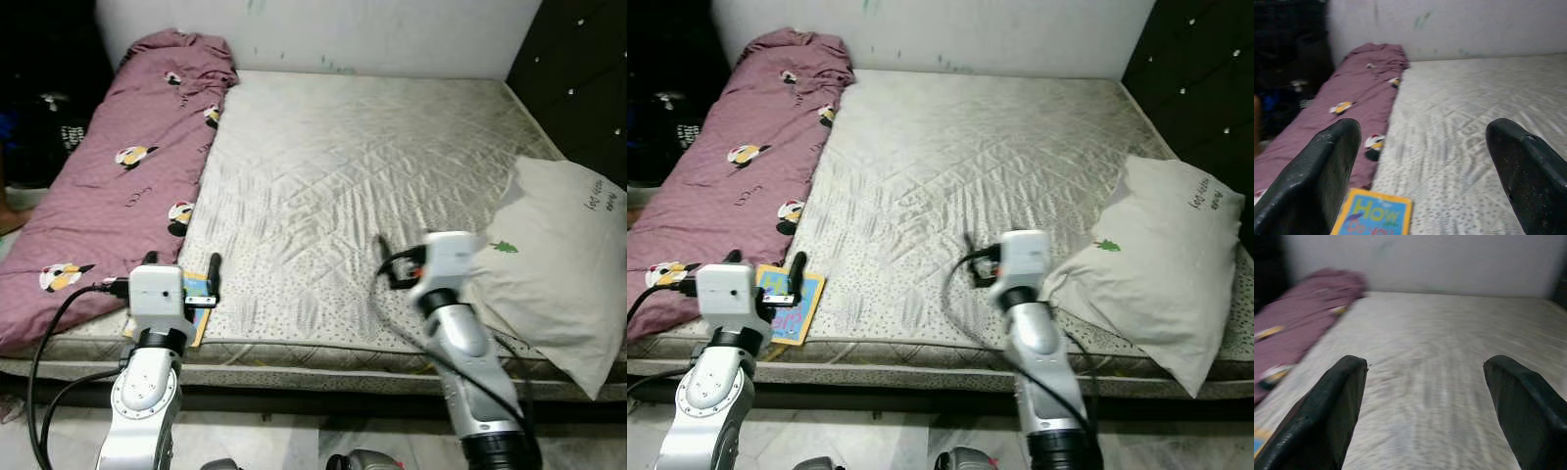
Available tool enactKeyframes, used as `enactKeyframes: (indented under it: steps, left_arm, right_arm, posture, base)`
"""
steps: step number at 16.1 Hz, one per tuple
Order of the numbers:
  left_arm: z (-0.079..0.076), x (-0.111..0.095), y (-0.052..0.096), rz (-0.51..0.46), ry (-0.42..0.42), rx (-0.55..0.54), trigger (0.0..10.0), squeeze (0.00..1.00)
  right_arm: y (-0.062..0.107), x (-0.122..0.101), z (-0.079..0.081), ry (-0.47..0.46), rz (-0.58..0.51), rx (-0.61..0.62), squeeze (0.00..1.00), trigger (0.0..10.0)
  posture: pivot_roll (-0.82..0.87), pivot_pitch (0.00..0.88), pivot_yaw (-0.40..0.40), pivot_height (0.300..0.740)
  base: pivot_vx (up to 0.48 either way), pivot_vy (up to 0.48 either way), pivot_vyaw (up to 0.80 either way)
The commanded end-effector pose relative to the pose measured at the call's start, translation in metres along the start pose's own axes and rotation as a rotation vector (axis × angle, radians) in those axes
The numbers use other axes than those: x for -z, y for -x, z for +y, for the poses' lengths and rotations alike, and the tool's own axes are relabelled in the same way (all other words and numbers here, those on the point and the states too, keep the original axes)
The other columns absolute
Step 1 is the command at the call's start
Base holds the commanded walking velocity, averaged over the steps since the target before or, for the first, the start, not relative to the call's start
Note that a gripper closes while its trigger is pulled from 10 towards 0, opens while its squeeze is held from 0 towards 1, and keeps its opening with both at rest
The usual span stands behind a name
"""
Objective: Clean up the room
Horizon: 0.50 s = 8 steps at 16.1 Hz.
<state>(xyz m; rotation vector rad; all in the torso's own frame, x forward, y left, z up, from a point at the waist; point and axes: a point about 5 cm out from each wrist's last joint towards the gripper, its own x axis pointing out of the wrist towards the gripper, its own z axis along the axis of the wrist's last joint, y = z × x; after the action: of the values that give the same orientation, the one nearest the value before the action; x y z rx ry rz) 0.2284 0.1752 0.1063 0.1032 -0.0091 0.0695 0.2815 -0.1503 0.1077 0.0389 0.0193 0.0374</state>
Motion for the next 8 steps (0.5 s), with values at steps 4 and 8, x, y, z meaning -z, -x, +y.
enactKeyframes:
  steps: [4, 8]
  left_arm:
    - [0.0103, 0.0094, 0.002, 0.045, -0.005, -0.044, 10.0, 0.0]
    - [0.0057, 0.0081, 0.0001, 0.038, -0.008, -0.01, 10.0, 0.0]
  right_arm:
    - [0.0082, 0.006, -0.0145, 0.018, 0.01, 0.083, 0.0, 10.0]
    - [0.0045, 0.0056, -0.0103, 0.029, 0.008, 0.052, 0.0, 10.0]
  posture:
    - [0.0, 0.019, -0.014, 0.74]
    - [0.01, 0.021, -0.022, 0.74]
  base:
    - [0.0, 0.0, 0.0]
    - [0.0, 0.0, -0.74]
